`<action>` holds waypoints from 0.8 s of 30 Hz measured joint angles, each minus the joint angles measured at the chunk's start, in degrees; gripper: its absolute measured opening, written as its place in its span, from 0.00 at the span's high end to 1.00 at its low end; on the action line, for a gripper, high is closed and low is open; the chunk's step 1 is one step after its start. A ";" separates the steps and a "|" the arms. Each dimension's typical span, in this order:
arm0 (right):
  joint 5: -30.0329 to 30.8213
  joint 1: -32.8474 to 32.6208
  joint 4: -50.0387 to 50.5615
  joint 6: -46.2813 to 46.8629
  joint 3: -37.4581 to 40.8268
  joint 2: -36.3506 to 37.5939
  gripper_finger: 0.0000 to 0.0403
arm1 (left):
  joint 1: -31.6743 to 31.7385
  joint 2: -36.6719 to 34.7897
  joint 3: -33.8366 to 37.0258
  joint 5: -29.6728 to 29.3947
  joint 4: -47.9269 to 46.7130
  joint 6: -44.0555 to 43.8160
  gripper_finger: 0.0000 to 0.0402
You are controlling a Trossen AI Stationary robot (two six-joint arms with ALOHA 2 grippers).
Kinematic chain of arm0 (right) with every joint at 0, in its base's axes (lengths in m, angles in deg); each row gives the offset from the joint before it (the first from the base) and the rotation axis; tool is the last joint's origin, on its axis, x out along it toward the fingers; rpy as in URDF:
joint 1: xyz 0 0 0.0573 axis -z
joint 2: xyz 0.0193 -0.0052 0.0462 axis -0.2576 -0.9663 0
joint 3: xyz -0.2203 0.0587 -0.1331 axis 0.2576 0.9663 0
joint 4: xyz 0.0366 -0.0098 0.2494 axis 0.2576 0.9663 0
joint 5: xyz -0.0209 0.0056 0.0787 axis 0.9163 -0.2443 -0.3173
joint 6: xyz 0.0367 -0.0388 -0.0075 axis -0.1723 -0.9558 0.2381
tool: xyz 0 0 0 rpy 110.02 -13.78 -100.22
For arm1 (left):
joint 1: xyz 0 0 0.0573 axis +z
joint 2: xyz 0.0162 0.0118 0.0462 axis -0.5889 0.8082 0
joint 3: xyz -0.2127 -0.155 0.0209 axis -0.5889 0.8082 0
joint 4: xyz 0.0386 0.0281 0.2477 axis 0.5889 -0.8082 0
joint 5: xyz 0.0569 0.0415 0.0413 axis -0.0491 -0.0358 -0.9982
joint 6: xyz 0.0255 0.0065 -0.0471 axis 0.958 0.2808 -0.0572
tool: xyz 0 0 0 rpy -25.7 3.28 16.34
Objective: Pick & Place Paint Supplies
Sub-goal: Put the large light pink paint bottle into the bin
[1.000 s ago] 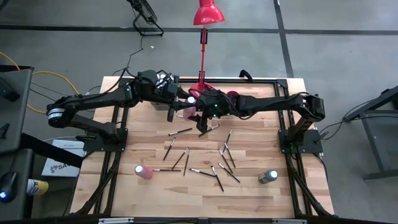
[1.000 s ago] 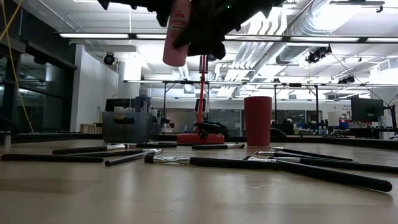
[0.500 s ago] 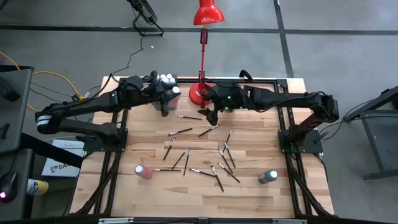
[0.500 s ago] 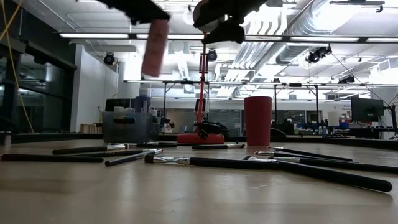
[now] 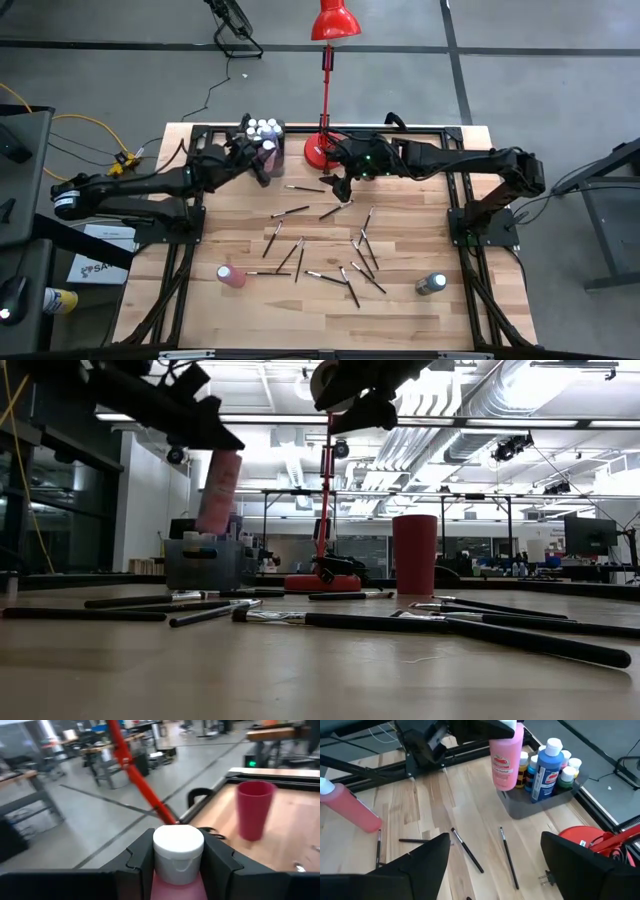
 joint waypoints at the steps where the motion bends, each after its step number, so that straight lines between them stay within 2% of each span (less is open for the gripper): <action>1: 0.00 0.00 0.11 0.01 0.00 -0.01 0.25 | -0.01 0.00 0.55 -1.46 0.94 -0.01 0.72; 4: -0.02 0.00 0.27 0.07 0.00 -0.02 0.26 | 0.00 -0.04 2.06 -4.76 2.53 -0.01 0.72; 14: 0.00 -0.02 0.25 0.09 0.02 -0.04 0.26 | 0.49 0.04 4.94 -9.77 2.34 -0.18 0.72; 19: 0.00 -0.02 0.24 0.09 0.02 -0.07 0.26 | 4.48 0.08 8.19 -7.72 3.73 -4.67 0.72; 24: 1.34 -0.04 0.23 0.09 0.04 -0.09 0.27 | 8.46 0.05 11.71 -6.14 9.65 -5.26 0.72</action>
